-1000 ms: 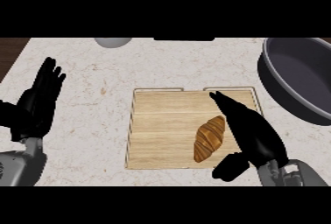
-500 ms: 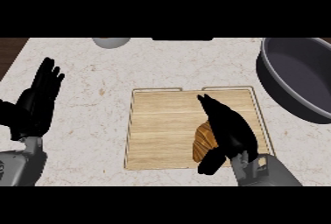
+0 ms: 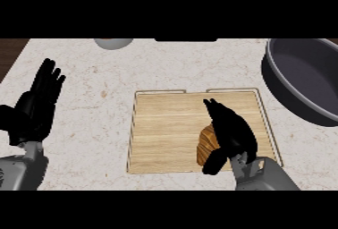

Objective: Pick the croissant from the tray and place it in the pot

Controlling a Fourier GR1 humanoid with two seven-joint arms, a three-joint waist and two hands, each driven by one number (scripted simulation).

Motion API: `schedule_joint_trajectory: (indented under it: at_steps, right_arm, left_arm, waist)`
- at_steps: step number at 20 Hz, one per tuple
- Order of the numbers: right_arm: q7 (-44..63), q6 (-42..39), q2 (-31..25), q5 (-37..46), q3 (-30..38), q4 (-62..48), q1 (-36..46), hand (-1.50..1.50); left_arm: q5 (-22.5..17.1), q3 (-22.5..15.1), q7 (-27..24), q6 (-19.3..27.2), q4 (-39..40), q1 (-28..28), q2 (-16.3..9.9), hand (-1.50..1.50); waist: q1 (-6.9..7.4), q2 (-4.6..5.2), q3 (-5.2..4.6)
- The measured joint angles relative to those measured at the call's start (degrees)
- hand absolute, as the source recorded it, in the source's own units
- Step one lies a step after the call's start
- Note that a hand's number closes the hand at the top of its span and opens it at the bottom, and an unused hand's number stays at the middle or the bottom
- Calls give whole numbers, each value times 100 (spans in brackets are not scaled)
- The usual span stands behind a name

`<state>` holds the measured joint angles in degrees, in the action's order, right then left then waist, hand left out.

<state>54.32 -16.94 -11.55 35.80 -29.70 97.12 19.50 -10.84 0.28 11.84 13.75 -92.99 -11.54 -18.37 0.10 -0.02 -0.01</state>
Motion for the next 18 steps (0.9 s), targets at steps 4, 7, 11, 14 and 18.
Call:
schedule_joint_trajectory:
  at_steps: [4, 7, 11, 14, 18]
  right_arm:
    - [-218, -33, 77, 283, 82, -219, -176, -150]
    - [-229, -87, 218, 469, 194, -325, -222, -150]
    - [-544, -68, 191, 620, 395, -519, -373, -150]
    - [-789, -228, 159, 714, 339, -548, -380, 150]
    - [-1318, -199, 144, 954, 321, -856, -264, 150]
  left_arm:
    - [89, 115, 56, -68, 94, -106, 66, 0]
    - [156, 156, 146, -101, -82, 3, 141, 0]
    - [187, 233, 63, -237, -74, 83, 224, 0]
    - [272, 246, 106, -242, -79, 32, 269, 0]
    - [229, 405, 51, -404, -1, 32, 244, 0]
  waist:
    - [-5, 1, 1]
    - [0, 0, 1]
    - [-3, 1, 1]
    - [-8, 2, 1]
    - [-1, -19, -13]
